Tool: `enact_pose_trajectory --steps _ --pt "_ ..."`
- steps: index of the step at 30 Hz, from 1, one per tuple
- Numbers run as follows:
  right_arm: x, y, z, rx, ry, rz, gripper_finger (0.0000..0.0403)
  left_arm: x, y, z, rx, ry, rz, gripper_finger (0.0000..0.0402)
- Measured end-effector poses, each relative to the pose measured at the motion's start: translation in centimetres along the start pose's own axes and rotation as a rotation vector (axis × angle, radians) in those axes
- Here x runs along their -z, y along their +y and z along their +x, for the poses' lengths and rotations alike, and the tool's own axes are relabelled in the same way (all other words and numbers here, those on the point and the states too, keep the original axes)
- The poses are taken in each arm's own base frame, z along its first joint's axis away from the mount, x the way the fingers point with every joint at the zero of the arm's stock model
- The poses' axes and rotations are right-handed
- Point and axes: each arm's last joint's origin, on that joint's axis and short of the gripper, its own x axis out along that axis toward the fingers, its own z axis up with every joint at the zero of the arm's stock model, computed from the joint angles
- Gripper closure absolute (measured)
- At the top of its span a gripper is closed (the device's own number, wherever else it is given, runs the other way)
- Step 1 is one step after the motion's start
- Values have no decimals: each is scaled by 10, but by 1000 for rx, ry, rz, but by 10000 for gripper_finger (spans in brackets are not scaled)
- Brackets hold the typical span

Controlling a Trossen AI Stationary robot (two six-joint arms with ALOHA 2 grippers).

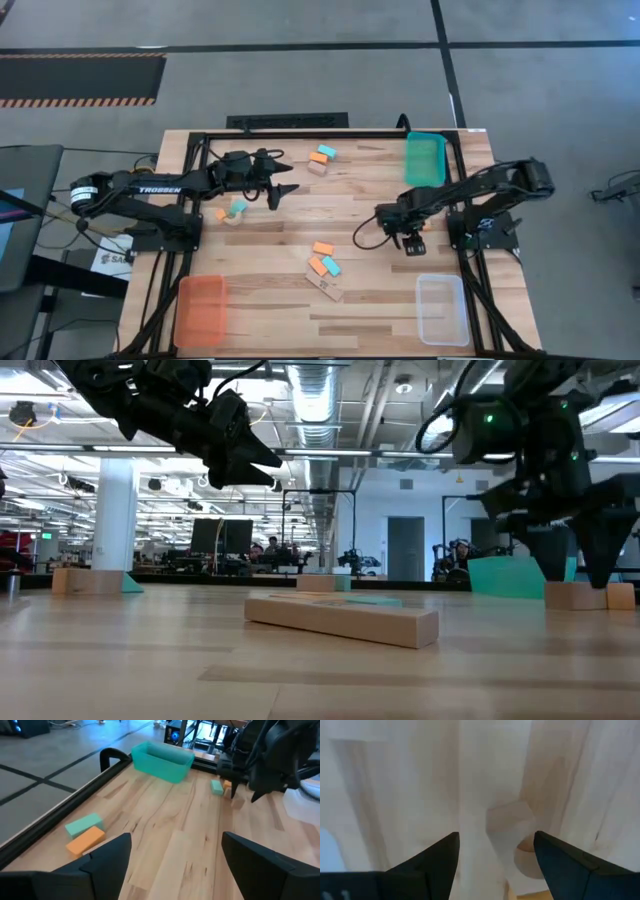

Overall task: Sort & place blocks by color
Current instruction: Put the brown block into the green bin

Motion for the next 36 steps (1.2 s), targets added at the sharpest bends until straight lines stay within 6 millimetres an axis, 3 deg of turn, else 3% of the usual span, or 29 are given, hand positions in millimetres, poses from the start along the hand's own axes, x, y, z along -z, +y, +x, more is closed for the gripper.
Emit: enact_pose_trajectory --steps 5,11,12,14,19,23,26,30,36 --pt "-6 -3 11 45 27 11 150 0 0 0 0 0 0 102" --pt "-15 -6 15 46 -20 19 281 0 -1 0 18 4 0 102" --pt "-15 -6 13 29 -22 24 283 0 -1 0 23 7 -1 102" --pt "-16 -8 4 5 -50 34 282 1 -1 0 25 9 -1 102" --pt "-20 -21 -47 -19 -267 89 282 1 -1 0 25 9 -1 102" --pt "-11 -44 -97 13 -479 220 282 1 -1 0 24 9 -1 102" --pt "5 -67 -120 48 -576 386 282 1 -1 0 24 8 -3 102" --pt "32 -103 -127 81 -591 630 282 0 1 0 -17 3 -49 102" --pt "73 -160 -114 104 -505 1050 282 0 3 0 -51 -2 -128 102"
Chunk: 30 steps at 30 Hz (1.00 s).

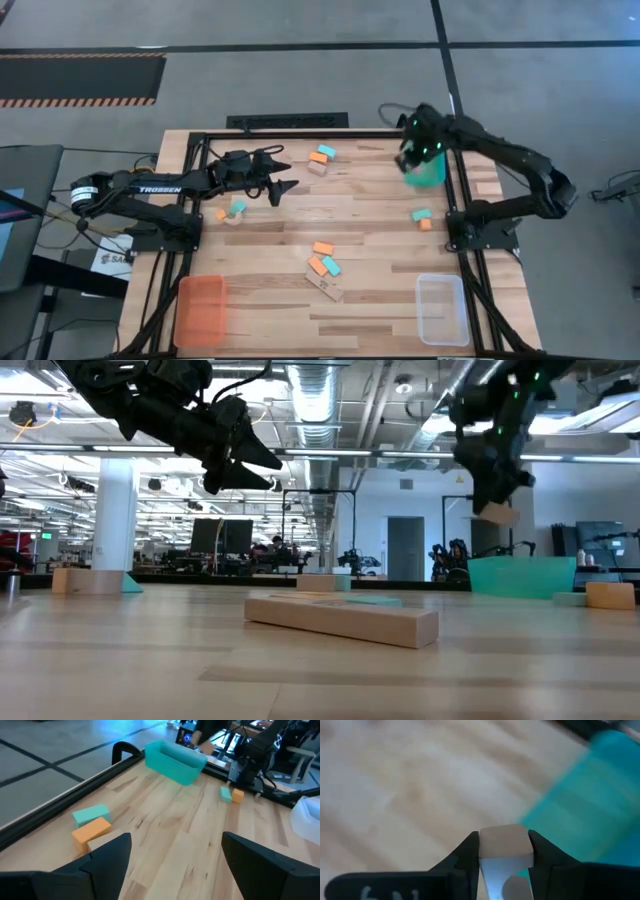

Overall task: Sort & place blocks by color
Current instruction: Put the brown block into the green bin, then put the blue block into the orange bin

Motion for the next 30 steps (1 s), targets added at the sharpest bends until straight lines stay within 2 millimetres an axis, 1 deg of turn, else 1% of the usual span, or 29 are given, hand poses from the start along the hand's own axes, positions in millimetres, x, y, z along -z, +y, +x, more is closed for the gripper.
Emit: enact_pose_trajectory --steps 4,8,12,15,17,23,30 --pt "-9 -33 14 66 41 173 282 0 0 0 0 0 -32 102" --pt "-15 -52 38 103 134 253 282 0 0 0 0 0 -67 102" --pt "-16 -58 63 133 226 268 277 0 0 0 -1 1 -99 102" --pt "-16 -61 75 191 261 262 258 0 0 0 0 1 -123 102" --pt "-17 -62 81 199 265 261 249 0 0 0 0 1 -133 102" --pt "-20 -63 85 188 256 216 229 0 0 0 0 2 -171 102" --pt "-23 -62 77 181 199 196 183 0 0 0 -9 -1 -173 102"
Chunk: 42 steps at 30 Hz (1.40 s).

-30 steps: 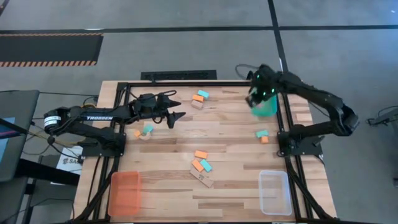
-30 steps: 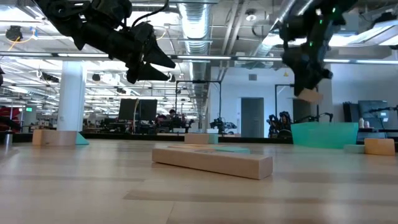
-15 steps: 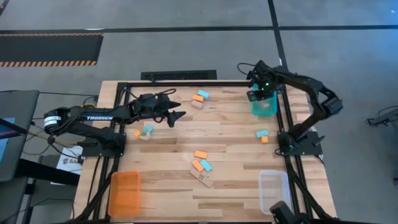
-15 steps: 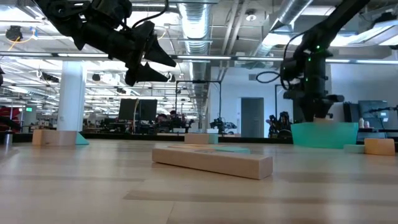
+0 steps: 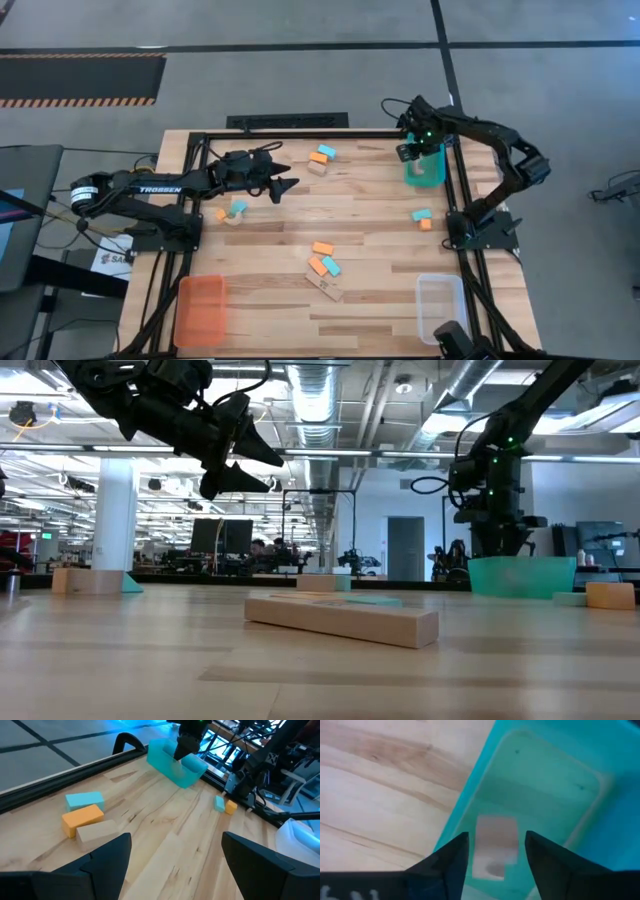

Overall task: Sort & place blocks by color
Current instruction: Put the blue block into the orange bin

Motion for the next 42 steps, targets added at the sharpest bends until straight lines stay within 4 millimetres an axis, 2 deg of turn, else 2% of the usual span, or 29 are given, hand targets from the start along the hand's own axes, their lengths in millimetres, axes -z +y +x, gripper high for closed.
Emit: enact_pose_trajectory --steps 5,11,15,18,22,25,30,36,42 --pt "0 0 -9 -11 -52 2 154 0 0 0 -9 -4 0 102" --pt "3 -1 -28 -32 -132 3 150 0 0 0 -8 2 9 102" --pt "11 8 -47 -130 -188 -35 150 7 -1 -4 47 129 54 102" --pt "19 20 -63 -224 -242 -92 150 7 -6 -9 -26 284 60 102" --pt "34 42 -82 -303 -306 -179 154 4 -12 -23 -238 488 85 102" --pt "45 59 -92 -359 -340 -229 159 6 -15 -34 -369 583 26 102" --pt "60 90 -101 -452 -372 -303 164 18 -15 -50 -461 778 -130 102" --pt "75 123 -104 -547 -381 -375 165 20 2 -63 -692 824 -185 102" --pt "86 144 -105 -604 -390 -447 165 15 22 -54 -719 845 -158 102"
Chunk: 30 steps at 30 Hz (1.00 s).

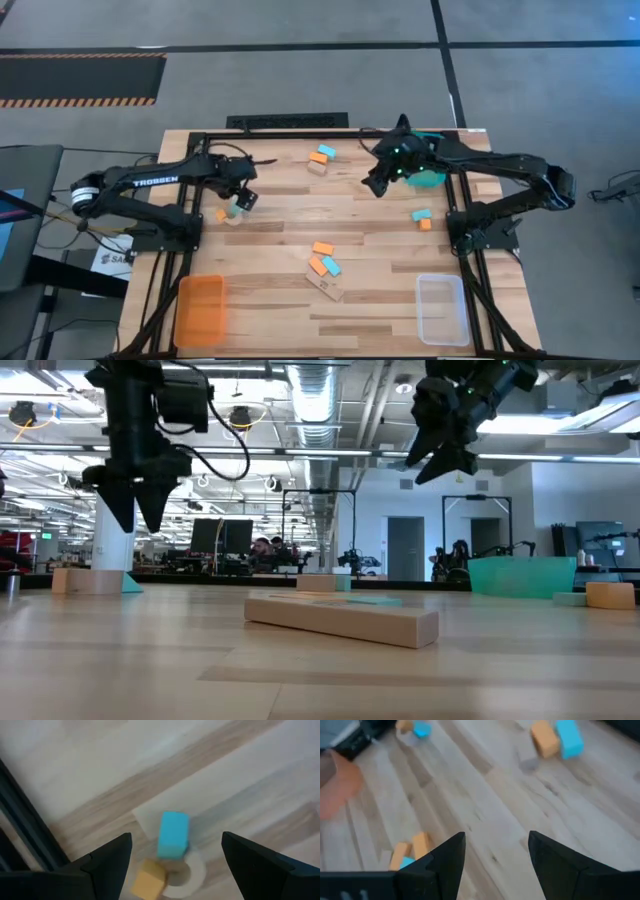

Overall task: Sort & place blocks by color
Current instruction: Put the blue block into the orange bin

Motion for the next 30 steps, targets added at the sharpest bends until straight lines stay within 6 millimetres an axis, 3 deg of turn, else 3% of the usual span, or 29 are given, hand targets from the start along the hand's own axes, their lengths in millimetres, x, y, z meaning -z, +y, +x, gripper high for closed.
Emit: enact_pose_trajectory --steps 12,23,26,30 --pt "-1 -1 -1 2 -6 -48 165 -13 -16 59 -51 286 193 102" --pt "-1 -1 -1 4 -5 -85 165 -15 -23 84 -25 381 266 106" --pt "-1 -1 -1 4 -4 -99 165 -16 -22 84 -17 381 255 134" --pt "-1 -1 -1 5 -4 -103 165 -18 -20 85 -5 383 236 204"
